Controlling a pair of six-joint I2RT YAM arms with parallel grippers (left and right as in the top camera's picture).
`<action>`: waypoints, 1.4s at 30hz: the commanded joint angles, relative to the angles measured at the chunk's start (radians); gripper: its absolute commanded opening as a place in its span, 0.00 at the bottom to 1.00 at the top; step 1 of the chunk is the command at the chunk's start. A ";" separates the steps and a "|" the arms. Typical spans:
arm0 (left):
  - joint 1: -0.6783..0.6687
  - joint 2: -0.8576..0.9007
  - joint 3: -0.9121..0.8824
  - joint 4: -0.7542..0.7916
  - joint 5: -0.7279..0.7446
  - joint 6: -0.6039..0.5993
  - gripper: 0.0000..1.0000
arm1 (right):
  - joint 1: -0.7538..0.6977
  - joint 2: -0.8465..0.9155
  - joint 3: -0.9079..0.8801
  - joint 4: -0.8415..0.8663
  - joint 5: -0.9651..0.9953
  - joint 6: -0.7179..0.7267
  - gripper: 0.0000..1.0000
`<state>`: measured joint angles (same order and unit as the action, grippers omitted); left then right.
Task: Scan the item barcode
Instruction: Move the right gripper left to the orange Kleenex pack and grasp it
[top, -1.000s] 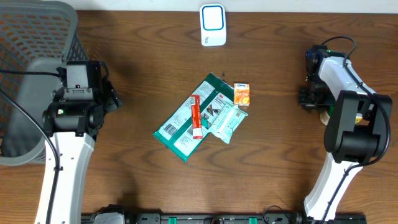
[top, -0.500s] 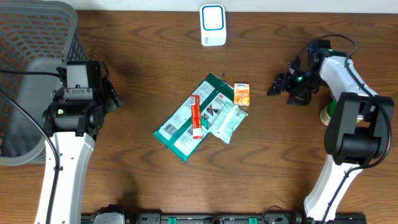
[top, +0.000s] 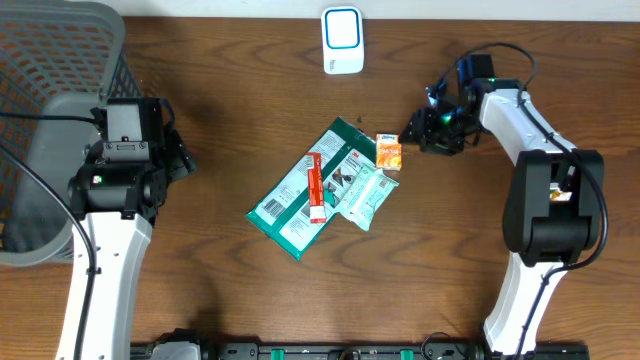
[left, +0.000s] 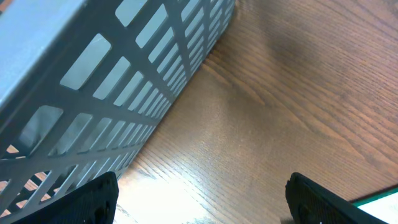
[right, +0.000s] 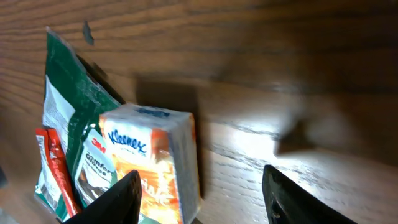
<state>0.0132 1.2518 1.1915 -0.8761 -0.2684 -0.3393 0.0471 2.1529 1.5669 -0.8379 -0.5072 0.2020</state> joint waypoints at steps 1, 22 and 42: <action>0.005 -0.003 0.010 -0.002 -0.013 0.009 0.87 | 0.014 0.007 -0.007 0.008 0.011 0.026 0.55; 0.005 -0.003 0.010 -0.002 -0.013 0.009 0.87 | 0.091 0.007 -0.010 0.058 0.008 0.068 0.35; 0.005 -0.003 0.010 -0.002 -0.013 0.009 0.87 | 0.164 0.007 -0.010 0.075 0.240 0.052 0.37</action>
<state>0.0132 1.2518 1.1919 -0.8761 -0.2684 -0.3393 0.2119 2.1529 1.5623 -0.7624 -0.3603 0.2852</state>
